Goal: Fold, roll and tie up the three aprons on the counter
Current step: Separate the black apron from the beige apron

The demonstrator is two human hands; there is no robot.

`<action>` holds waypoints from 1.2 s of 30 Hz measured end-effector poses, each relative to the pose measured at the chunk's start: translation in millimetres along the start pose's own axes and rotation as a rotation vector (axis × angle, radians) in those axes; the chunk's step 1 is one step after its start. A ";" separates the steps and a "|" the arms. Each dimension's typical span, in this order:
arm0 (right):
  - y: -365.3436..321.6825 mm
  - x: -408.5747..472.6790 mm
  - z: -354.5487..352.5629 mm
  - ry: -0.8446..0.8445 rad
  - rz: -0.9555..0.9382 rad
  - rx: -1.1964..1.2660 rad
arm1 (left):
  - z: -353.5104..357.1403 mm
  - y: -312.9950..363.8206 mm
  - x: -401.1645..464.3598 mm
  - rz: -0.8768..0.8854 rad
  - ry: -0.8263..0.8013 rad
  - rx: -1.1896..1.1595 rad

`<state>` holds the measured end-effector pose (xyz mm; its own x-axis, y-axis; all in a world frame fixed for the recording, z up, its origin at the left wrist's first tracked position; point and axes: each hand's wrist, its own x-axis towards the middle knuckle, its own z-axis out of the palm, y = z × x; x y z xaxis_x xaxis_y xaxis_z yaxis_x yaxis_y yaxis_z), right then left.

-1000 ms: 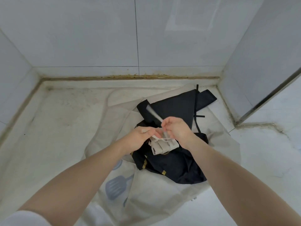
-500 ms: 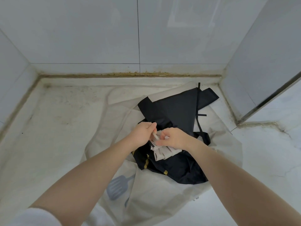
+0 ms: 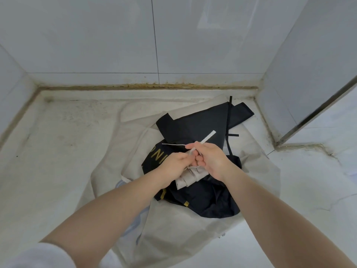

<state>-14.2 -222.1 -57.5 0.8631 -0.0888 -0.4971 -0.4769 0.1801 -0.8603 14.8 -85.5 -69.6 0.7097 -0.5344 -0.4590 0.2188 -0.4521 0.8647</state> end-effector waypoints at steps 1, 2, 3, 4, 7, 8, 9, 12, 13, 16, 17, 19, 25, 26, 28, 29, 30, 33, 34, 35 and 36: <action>-1.6 -0.7 -3.2 -0.007 0.006 -0.053 | -2.5 -0.1 0.2 -0.017 0.001 -0.042; -3.1 -1.6 -5.3 0.000 0.021 -0.133 | -5.9 -0.6 -0.4 -0.024 0.006 -0.031; -3.6 -2.2 -7.5 0.014 0.036 -0.207 | -7.8 -1.7 -0.7 -0.025 0.022 0.000; -3.8 -2.1 -9.1 0.038 0.048 -0.261 | -8.7 -3.8 0.0 -0.029 0.044 0.055; 0.3 1.5 -11.3 0.189 0.089 -0.316 | -9.9 -9.1 3.1 -0.064 0.127 0.192; -0.2 2.7 -10.8 0.223 0.074 -0.327 | -10.4 -11.1 4.2 -0.073 0.125 0.252; -1.4 2.7 -9.8 0.238 0.049 -0.323 | -10.6 -11.9 3.4 -0.058 0.096 0.343; -19.0 0.8 0.3 0.090 -0.086 -0.147 | -12.1 -8.2 0.9 -0.005 0.035 0.597; -25.8 -0.3 6.2 -0.001 -0.116 -0.079 | -12.0 -6.0 1.1 0.014 0.030 0.649; -31.2 1.1 27.8 -0.187 -0.115 -0.027 | -12.0 -3.0 1.7 0.043 -0.050 0.732; -27.7 2.5 35.5 -0.208 -0.111 -0.041 | -12.2 -4.6 3.4 0.054 -0.063 0.737; -17.7 5.9 46.6 -0.215 -0.131 -0.066 | -11.5 -5.6 4.1 0.084 -0.059 0.751; -9.2 10.9 49.4 -0.273 -0.153 0.041 | -11.6 -6.8 5.0 0.070 0.003 0.706; -7.5 12.1 45.2 -0.253 -0.145 -0.101 | -14.8 -10.0 5.5 0.050 -0.041 0.595; -3.5 12.5 36.4 -0.165 -0.143 -0.428 | -20.6 -14.0 4.9 0.014 -0.131 0.365; -1.8 10.9 33.1 -0.123 -0.171 -0.540 | -22.5 -14.3 3.4 -0.020 -0.133 0.257; 0.4 9.9 30.4 -0.109 -0.205 -0.614 | -24.2 -13.8 1.8 -0.054 -0.120 0.194; 4.0 3.2 23.8 -0.206 -0.294 -0.897 | -25.9 -12.9 4.1 -0.164 -0.051 0.124; 4.5 1.0 21.8 -0.247 -0.314 -1.000 | -25.9 -11.6 5.7 -0.207 -0.024 0.130; 4.6 -0.6 20.3 -0.264 -0.333 -1.070 | -25.4 -12.2 7.7 -0.241 0.002 0.147; 3.5 -2.1 19.6 -0.265 -0.350 -1.110 | -25.4 -13.1 8.5 -0.262 0.021 0.167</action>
<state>-14.5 -202.1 -57.1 0.9200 0.2643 -0.2894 0.0209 -0.7705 -0.6372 35.0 -66.0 -79.7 0.6575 -0.3699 -0.6564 0.2843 -0.6850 0.6708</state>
